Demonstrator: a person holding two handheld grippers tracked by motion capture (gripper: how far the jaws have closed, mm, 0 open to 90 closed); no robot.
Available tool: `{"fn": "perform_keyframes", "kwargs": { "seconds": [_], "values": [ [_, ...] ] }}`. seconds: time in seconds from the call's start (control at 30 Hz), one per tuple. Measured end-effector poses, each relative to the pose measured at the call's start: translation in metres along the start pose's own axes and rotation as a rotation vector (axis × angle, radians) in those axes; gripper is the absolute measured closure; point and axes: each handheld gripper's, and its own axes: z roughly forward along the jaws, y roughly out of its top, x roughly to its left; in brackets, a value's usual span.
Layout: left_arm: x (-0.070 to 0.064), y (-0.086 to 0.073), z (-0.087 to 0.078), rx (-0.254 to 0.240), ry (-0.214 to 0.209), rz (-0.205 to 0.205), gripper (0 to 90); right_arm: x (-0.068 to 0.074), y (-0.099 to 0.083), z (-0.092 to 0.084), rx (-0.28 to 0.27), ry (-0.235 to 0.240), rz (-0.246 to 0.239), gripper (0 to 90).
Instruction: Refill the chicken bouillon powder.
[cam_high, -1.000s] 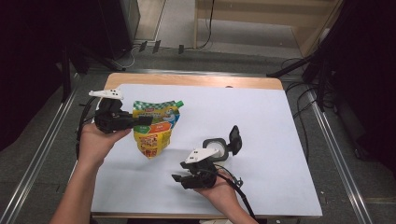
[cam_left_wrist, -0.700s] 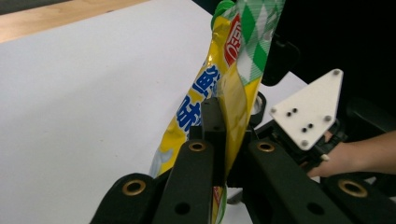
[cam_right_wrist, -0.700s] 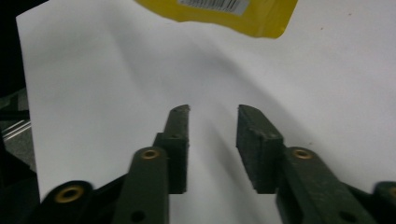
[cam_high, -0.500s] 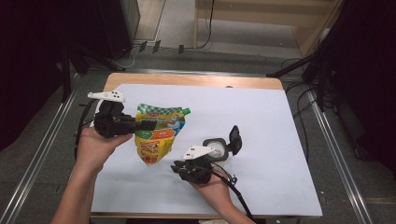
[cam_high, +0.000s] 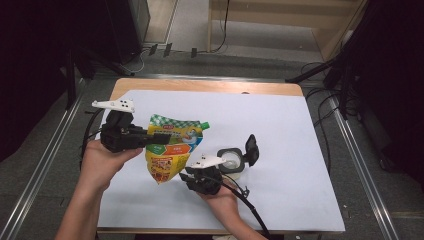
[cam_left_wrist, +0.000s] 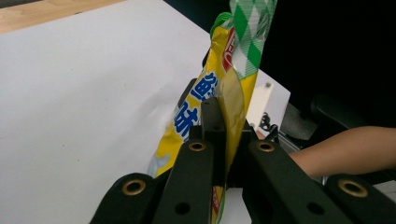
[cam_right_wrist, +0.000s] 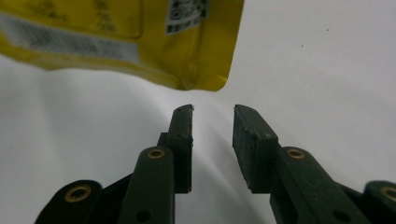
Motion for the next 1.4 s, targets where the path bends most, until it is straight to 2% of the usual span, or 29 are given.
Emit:
{"fn": "perform_keyframes", "kwargs": {
  "seconds": [0.47, 0.63, 1.03, 1.13, 1.23, 1.3, 1.33, 1.4],
  "values": [
    [-0.002, -0.001, 0.001, -0.010, -0.055, -0.041, 90.0, 0.002, -0.007, 0.004, -0.089, -0.047, 0.048, 71.9],
    [-0.001, -0.001, 0.001, -0.020, -0.072, -0.056, 90.0, 0.004, -0.008, 0.001, -0.128, -0.064, 0.039, 71.7],
    [0.002, -0.002, 0.002, -0.045, -0.123, -0.097, 90.0, 0.007, -0.009, 0.002, -0.148, -0.061, 0.039, 68.7],
    [0.005, -0.004, 0.004, -0.039, -0.103, -0.103, 90.0, 0.010, -0.008, 0.001, -0.167, -0.036, 0.027, 68.7],
    [0.006, -0.004, 0.006, -0.036, -0.093, -0.110, 90.0, 0.016, -0.007, 0.000, -0.169, -0.021, -0.005, 69.4],
    [0.006, -0.005, 0.007, -0.034, -0.083, -0.111, 90.0, 0.017, -0.007, 0.000, -0.158, -0.023, -0.034, 69.4],
    [0.007, -0.005, 0.008, -0.034, -0.079, -0.113, 90.0, 0.017, -0.008, -0.001, -0.151, -0.016, -0.033, 69.4],
    [0.006, -0.004, 0.009, -0.029, -0.049, -0.110, 90.0, 0.017, -0.007, -0.002, -0.136, -0.018, -0.051, 69.4]
  ]
}}
